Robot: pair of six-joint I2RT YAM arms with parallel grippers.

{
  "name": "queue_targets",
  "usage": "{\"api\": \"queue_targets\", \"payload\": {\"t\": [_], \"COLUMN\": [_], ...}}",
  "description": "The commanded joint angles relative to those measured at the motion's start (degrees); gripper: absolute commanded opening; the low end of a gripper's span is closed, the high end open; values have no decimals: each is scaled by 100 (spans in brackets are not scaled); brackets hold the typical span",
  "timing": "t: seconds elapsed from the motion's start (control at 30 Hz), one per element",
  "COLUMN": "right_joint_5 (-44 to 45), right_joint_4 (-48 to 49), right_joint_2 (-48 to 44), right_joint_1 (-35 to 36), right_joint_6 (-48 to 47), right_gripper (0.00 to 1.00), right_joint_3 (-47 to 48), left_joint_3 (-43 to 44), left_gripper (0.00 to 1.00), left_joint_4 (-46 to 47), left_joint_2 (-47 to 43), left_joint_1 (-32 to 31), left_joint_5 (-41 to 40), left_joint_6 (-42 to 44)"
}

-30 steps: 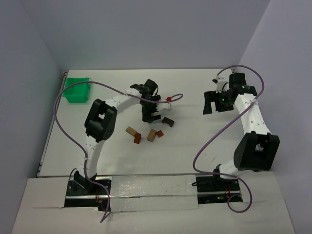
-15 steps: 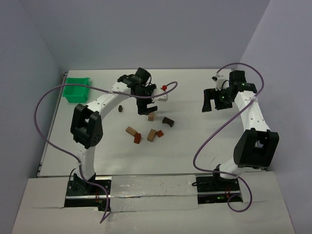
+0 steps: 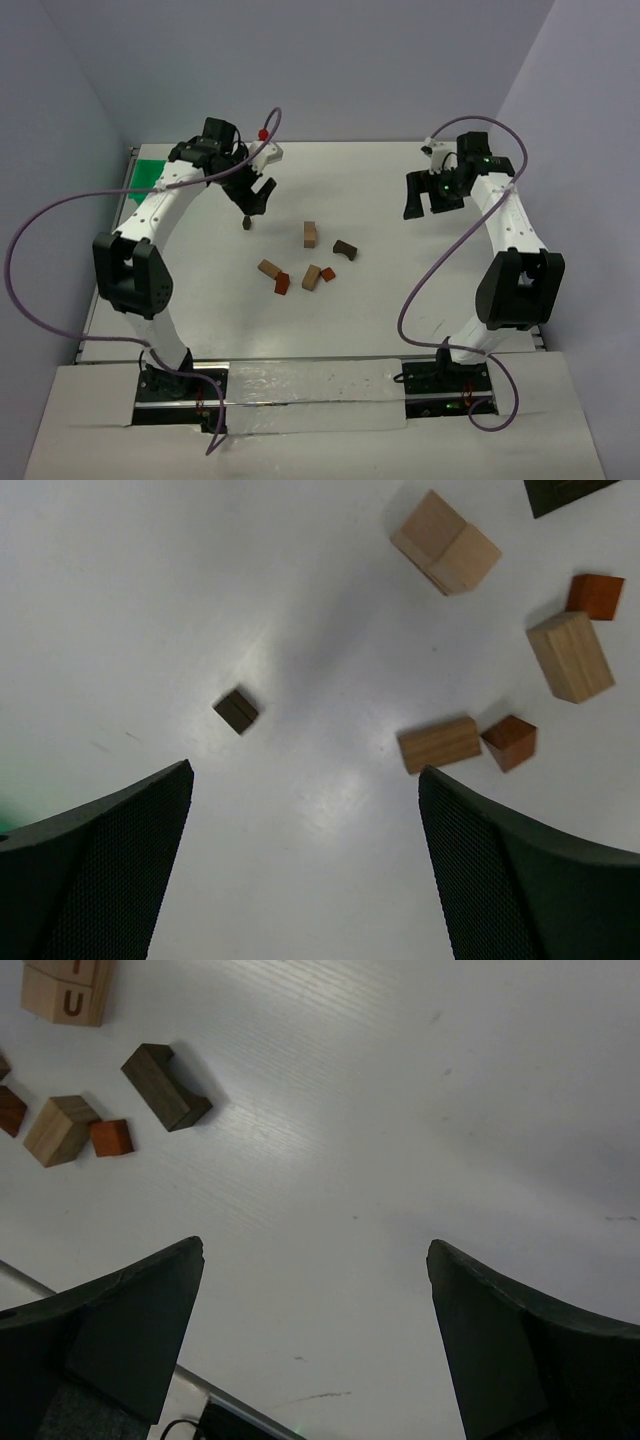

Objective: Build the wood block tower

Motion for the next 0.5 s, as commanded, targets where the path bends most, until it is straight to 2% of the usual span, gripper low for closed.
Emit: {"api": "queue_targets", "payload": {"t": [0.0, 0.17, 0.27, 0.37, 0.47], "right_joint_5": [110, 187, 222, 336, 498], "right_joint_4": [142, 269, 326, 420, 513], "right_joint_2": [93, 416, 561, 693, 665], "right_joint_1": [660, 1078, 1184, 1263, 1410], "right_joint_6": [-48, 105, 261, 408, 401], "right_gripper": [100, 100, 100, 100, 100], "right_joint_3": [230, 444, 619, 685, 636], "left_joint_3": [-694, -1461, -1531, -1369, -1517], "left_gripper": [99, 99, 99, 89, 83], "left_joint_4": [394, 848, 1182, 1235, 1462], "left_joint_2": [-857, -1151, -1022, -672, -621], "left_joint_1": [-5, -13, -80, -102, -111], "left_joint_5": [-31, -399, -794, -1063, -1396], "left_joint_6": [-1222, -1638, -1973, -2181, -2555]}}
